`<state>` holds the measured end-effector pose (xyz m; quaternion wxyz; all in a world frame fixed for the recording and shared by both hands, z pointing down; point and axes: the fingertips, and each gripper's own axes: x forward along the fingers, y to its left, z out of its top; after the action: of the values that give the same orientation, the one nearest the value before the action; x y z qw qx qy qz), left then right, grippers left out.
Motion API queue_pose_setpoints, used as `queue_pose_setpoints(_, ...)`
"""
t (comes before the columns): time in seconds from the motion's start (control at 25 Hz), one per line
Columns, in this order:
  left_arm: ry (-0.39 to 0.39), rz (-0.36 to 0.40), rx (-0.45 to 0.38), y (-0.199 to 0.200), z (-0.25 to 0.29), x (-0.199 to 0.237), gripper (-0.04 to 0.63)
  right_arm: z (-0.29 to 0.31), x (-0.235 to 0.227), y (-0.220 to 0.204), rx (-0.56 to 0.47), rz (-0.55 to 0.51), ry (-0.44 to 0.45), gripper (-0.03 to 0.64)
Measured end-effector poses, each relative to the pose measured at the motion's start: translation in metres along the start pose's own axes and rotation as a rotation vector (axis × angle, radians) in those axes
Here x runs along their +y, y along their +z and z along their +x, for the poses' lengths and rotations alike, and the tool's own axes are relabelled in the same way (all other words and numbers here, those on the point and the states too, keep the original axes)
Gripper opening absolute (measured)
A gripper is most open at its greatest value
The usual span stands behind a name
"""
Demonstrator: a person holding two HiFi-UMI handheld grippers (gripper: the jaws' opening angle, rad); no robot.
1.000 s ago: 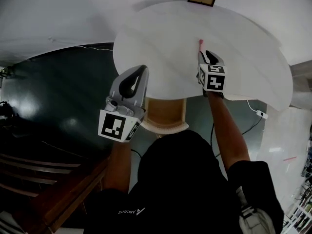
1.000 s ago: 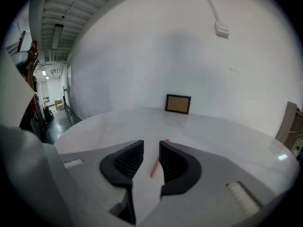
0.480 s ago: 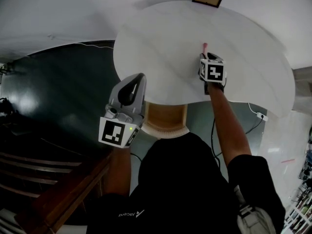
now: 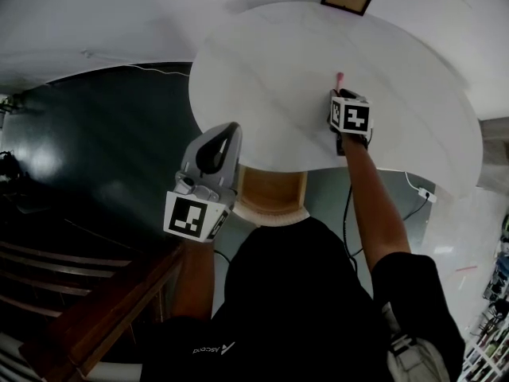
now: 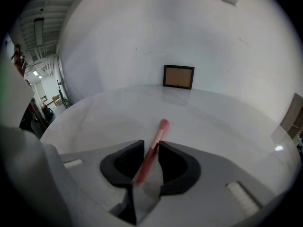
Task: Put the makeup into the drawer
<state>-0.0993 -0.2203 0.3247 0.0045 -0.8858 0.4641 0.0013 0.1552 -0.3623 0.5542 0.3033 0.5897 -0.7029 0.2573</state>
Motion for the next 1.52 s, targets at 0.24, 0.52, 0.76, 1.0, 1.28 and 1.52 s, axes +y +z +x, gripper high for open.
queue_pose_setpoints(0.24,0.001,0.005,0.012,-0.002,-0.003,-0.002,0.011,0.003,-0.002,-0.002,0.001,-0.02,0.012,0.054)
queue_pose_setpoints(0.52,0.006,0.012,0.011,0.003,-0.011,-0.006,0.011,-0.005,0.002,0.003,-0.053,-0.085,0.043,0.051)
queue_pose_setpoints(0.76,0.006,0.012,-0.005,0.01,-0.017,-0.013,0.011,-0.052,0.023,0.031,-0.214,-0.112,0.125,0.051)
queue_pose_setpoints(1.0,-0.003,0.017,-0.023,0.019,-0.027,-0.027,0.011,-0.133,0.055,0.055,-0.38,-0.158,0.219,0.051)
queue_pose_setpoints(1.28,0.005,0.009,-0.059,0.034,-0.046,-0.046,0.011,-0.238,0.097,0.058,-0.543,-0.194,0.339,0.051)
queue_pose_setpoints(1.52,0.026,0.007,-0.08,0.042,-0.066,-0.055,0.011,-0.297,0.13,0.044,-0.597,-0.257,0.453,0.051)
